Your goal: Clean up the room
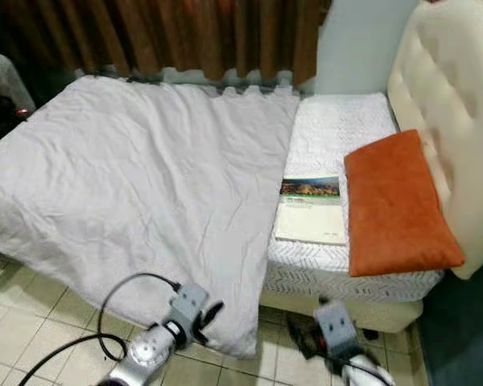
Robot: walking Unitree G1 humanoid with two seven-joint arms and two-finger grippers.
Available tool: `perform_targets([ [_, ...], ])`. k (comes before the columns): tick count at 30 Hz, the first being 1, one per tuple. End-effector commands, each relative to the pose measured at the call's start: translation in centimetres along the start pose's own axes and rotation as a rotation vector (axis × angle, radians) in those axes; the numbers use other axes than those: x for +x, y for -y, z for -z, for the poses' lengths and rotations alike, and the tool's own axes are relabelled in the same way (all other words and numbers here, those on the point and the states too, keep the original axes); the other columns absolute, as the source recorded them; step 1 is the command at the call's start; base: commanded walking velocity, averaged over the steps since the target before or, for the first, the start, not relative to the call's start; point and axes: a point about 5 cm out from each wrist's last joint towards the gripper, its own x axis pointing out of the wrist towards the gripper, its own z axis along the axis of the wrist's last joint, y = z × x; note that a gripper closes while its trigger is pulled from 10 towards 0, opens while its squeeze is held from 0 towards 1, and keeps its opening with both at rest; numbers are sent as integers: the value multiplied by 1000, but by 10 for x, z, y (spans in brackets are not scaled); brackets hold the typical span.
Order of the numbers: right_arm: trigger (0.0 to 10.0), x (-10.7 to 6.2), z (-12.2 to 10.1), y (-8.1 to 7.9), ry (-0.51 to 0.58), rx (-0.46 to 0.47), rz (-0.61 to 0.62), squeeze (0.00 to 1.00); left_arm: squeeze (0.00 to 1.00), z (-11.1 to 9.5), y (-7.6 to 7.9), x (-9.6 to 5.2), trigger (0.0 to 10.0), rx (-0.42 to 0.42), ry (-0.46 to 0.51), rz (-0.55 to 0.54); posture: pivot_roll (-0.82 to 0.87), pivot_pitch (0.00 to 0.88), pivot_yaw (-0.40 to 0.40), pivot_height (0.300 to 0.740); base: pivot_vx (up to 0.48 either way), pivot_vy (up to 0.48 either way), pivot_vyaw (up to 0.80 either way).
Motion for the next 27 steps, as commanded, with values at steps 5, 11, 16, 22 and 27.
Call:
perform_targets([
  [5,10000,-1,4,-5,-21,9,-5,0,1000,9,2,-1,10000,6,-81,29,-214,37,93,740,0,0,0],
  [11,10000,-3,-7,9,39,7,115,0,0,-14,-35,-12,10000,-76,139,-132,-200,15,106,740,0,0,-267],
  [16,10000,-11,-6,15,56,42,197,0,0,-16,-64,-32,10000,-309,229,-357,-182,0,96,740,0,0,-800],
  [22,10000,-16,7,18,23,162,306,0,0,-8,-62,-30,10000,-306,172,-373,-156,0,91,740,0,0,-800],
  [27,10000,-15,11,15,3,197,323,0,0,-10,-63,-32,10000,-254,174,-337,-155,0,85,740,0,0,-800],
])
